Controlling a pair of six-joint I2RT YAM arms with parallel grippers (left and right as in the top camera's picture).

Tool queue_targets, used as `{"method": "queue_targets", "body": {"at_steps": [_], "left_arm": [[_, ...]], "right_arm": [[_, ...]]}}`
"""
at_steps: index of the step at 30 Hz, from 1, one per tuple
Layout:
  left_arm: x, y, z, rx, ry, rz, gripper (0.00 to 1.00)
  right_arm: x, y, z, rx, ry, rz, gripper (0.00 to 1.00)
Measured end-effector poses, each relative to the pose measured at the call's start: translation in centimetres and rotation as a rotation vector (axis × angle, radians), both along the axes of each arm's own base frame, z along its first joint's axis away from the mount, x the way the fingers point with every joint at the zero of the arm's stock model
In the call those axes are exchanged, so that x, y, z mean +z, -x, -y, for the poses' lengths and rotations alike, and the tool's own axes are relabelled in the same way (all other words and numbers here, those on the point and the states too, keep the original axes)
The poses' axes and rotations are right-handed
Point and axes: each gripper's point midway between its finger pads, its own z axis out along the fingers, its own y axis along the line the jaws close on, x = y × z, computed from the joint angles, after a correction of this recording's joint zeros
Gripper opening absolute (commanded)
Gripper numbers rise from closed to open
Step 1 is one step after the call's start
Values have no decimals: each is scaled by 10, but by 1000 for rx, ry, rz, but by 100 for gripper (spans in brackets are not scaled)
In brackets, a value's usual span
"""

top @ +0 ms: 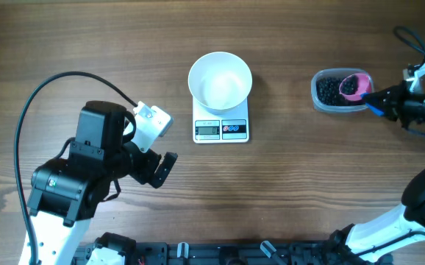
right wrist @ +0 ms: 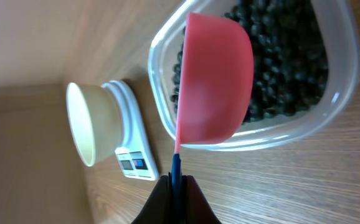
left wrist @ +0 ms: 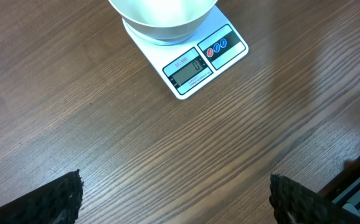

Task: Scoop item into bowl and weigh 150g on scale
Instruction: 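Lift the bean-filled scoop up out of the tub with the right gripper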

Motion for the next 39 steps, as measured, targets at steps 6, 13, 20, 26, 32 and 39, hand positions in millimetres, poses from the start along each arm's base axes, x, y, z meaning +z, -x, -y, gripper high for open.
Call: {"method": "queue_targets", "body": {"at_steps": [6, 13, 20, 26, 32, 39], "left_arm": [[0, 0, 0, 0, 0, 0, 100], [0, 0, 0, 0, 0, 0, 100], [0, 0, 0, 0, 0, 0, 100], [0, 0, 0, 0, 0, 0, 100], [0, 0, 0, 0, 0, -1, 100], [0, 0, 0, 0, 0, 0, 100]], "right_arm": [[21, -8, -11, -4, -122, 85, 4], [36, -12, -17, -8, -207, 135, 4], [47, -18, -27, 4, -268, 174, 4], [55, -31, -50, 63, -296, 214, 4], [58, -44, -76, 125, -297, 236, 4], [63, -58, -105, 178, -310, 250, 4]]}}
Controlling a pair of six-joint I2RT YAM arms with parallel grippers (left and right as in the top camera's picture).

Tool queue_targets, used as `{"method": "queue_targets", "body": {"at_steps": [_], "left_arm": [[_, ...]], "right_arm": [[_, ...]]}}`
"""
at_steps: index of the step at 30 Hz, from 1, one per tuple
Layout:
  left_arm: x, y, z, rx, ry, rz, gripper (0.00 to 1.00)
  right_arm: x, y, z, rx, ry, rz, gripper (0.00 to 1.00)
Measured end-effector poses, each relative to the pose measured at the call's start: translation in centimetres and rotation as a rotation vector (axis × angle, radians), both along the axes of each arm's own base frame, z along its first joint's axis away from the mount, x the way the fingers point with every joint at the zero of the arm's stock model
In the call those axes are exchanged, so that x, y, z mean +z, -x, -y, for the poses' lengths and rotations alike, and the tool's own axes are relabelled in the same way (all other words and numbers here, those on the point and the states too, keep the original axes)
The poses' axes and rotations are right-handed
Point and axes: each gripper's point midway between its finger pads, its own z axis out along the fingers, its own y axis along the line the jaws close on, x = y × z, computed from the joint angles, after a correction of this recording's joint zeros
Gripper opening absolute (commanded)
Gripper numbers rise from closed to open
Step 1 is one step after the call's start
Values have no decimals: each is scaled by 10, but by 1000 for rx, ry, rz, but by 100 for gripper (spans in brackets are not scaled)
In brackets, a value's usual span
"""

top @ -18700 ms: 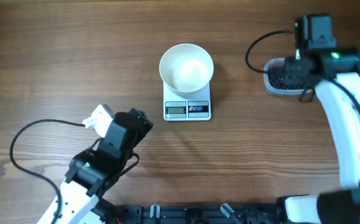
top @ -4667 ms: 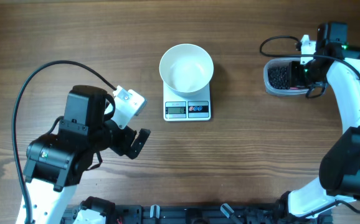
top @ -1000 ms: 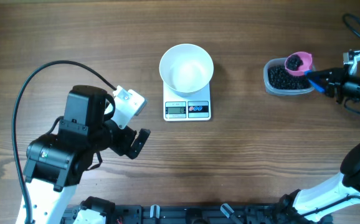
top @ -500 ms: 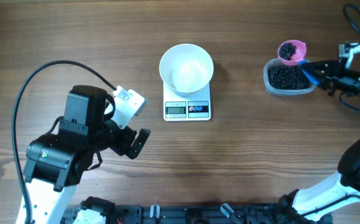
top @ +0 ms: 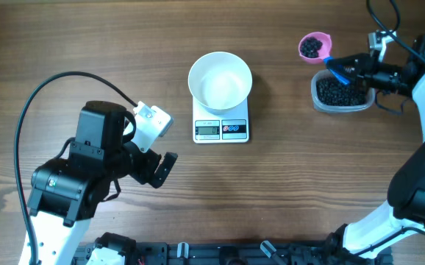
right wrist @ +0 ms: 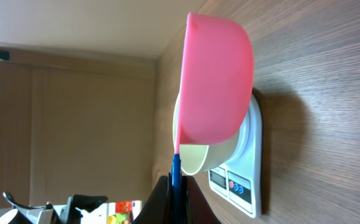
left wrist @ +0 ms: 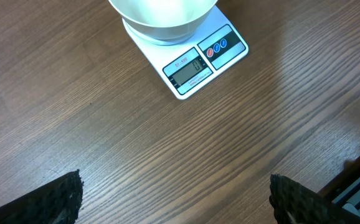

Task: Scoop item into bowl and weigh 150g on scale
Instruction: 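Lift the bean-filled scoop up out of the tub with the right gripper, then carry the filled scoop left over the white bowl on the scale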

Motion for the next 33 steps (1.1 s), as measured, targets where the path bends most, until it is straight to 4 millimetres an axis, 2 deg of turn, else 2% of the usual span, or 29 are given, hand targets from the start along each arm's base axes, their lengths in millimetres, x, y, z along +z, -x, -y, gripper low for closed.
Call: {"method": "queue_targets", "body": {"at_steps": [8, 18, 23, 29, 33], "left_arm": [[0, 0, 0, 0, 0, 0, 100], [0, 0, 0, 0, 0, 0, 100], [0, 0, 0, 0, 0, 0, 100], [0, 0, 0, 0, 0, 0, 100], [0, 0, 0, 0, 0, 0, 100]], "right_arm": [[4, -8, -22, 42, -1, 21, 5], [20, -27, -63, 123, 21, 168, 5], [16, -26, -90, 151, 68, 155, 5], [23, -18, -121, 193, 142, 206, 4], [15, -9, -135, 218, 233, 209, 4]]}}
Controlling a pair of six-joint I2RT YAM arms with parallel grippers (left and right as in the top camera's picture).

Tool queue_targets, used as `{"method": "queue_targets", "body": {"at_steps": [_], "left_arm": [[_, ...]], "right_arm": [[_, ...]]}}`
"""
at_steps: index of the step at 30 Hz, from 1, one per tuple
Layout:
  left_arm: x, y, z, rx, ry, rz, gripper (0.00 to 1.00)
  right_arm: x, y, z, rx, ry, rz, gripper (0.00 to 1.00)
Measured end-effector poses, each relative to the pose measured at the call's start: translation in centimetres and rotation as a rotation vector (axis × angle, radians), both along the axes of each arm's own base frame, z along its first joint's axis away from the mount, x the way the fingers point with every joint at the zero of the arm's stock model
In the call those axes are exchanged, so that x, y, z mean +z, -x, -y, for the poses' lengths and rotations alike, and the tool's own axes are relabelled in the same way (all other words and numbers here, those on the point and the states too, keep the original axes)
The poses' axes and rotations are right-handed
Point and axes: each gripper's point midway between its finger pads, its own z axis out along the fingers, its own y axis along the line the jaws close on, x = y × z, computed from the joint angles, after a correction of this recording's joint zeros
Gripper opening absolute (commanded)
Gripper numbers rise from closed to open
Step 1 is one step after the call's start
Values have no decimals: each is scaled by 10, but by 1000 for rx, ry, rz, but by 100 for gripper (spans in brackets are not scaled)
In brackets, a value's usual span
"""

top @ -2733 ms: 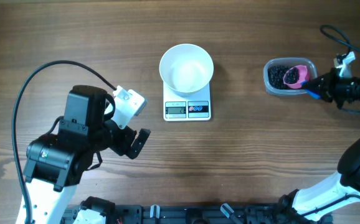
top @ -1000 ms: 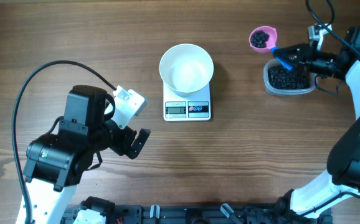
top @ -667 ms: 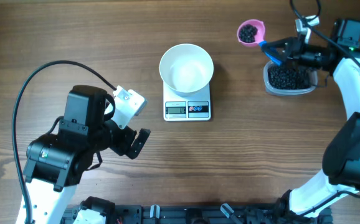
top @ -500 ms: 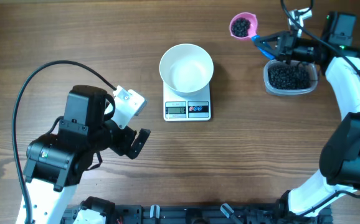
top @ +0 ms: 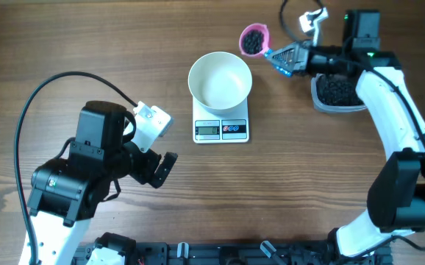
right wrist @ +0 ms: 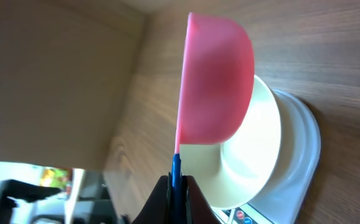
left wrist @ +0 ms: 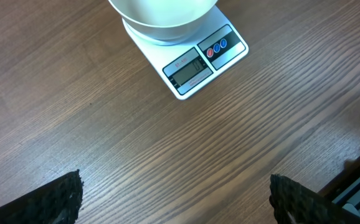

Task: Scoop item into bowl and weigh 150g on scale
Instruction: 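Carry the filled scoop left over the white bowl on the scale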

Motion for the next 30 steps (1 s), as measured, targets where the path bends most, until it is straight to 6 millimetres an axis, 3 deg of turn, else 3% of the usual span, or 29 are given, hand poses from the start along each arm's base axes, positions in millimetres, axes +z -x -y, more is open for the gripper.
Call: {"method": "queue_targets", "body": {"at_steps": [7, 18, 30], "left_arm": [[0, 0, 0, 0, 0, 1, 100], [0, 0, 0, 0, 0, 1, 100], [0, 0, 0, 0, 0, 0, 100]], "right_arm": [[-3, 20, -20, 30, 205, 81, 4], [-27, 29, -44, 54, 445, 137, 5], [-31, 30, -50, 51, 498, 154, 4]]}}
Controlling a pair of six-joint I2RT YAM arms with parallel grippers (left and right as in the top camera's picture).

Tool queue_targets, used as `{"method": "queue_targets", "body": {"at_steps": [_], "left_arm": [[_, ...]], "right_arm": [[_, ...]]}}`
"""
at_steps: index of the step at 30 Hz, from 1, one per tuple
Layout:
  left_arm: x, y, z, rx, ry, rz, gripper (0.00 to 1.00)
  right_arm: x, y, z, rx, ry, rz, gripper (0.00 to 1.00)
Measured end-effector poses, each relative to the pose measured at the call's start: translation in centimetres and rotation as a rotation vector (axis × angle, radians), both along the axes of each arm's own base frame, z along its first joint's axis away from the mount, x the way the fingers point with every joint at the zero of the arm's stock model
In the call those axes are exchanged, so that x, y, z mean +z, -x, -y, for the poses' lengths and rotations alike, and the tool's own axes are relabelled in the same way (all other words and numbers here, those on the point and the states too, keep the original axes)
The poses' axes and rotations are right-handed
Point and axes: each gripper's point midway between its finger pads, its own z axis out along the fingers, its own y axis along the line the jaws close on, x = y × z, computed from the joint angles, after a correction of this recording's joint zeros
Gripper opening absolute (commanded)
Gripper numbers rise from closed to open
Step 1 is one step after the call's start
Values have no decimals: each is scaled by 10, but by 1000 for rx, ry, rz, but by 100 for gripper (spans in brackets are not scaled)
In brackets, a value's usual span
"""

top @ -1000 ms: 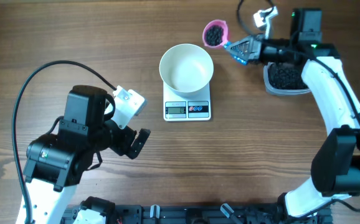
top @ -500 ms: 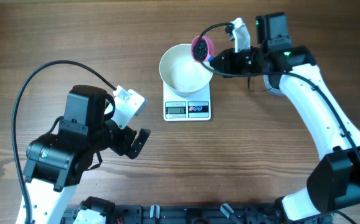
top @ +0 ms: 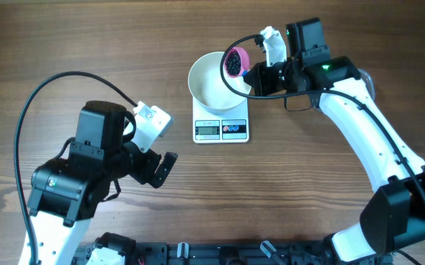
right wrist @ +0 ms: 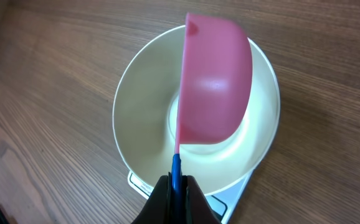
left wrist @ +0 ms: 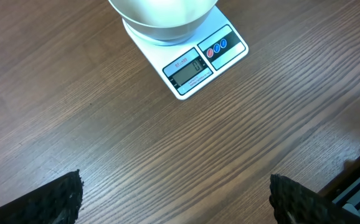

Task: Scoop item into bowl and weigh 150g on scale
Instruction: 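Carry the filled scoop left over the white bowl on the scale, then tilt the scoop with the right gripper to pour beans into the bowl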

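A white bowl [top: 214, 82] sits on a small white digital scale [top: 221, 129]; the scale's display also shows in the left wrist view [left wrist: 188, 66]. My right gripper [top: 260, 76] is shut on the blue handle of a pink scoop [top: 236, 62] holding dark beans, which hangs over the bowl's right half. In the right wrist view the scoop [right wrist: 216, 93] hides much of the bowl [right wrist: 142, 118]. My left gripper [left wrist: 174, 196] is open over bare table, well to the left and nearer than the scale.
The bean container at the right is mostly hidden behind my right arm [top: 359, 125]. A black cable [top: 43, 96] loops over the left arm. A black rail [top: 220, 254] runs along the table's near edge.
My right gripper has moved left with the loaded scoop, from just beyond the bowl's right rim to over the bowl. The left arm has not moved.
The right gripper held the pink scoop down in the container of dark beans at the right. Then the scoop was out, full of beans, above and left of the container. Then it stood near the bowl's far right rim, and now over the bowl.
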Motion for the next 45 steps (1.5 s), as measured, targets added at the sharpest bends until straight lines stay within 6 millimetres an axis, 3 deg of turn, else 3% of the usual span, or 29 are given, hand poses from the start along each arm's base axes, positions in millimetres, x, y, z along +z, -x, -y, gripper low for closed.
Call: {"method": "queue_targets", "body": {"at_steps": [9, 38, 45], "left_arm": [[0, 0, 0, 0, 0, 0, 100], [0, 0, 0, 0, 0, 0, 100], [0, 0, 0, 0, 0, 0, 100]], "right_arm": [[0, 3, -9, 18, 6, 8, 5], [-5, -6, 4, -2, 101, 64, 5], [-8, -1, -8, 31, 165, 98, 5]]}}
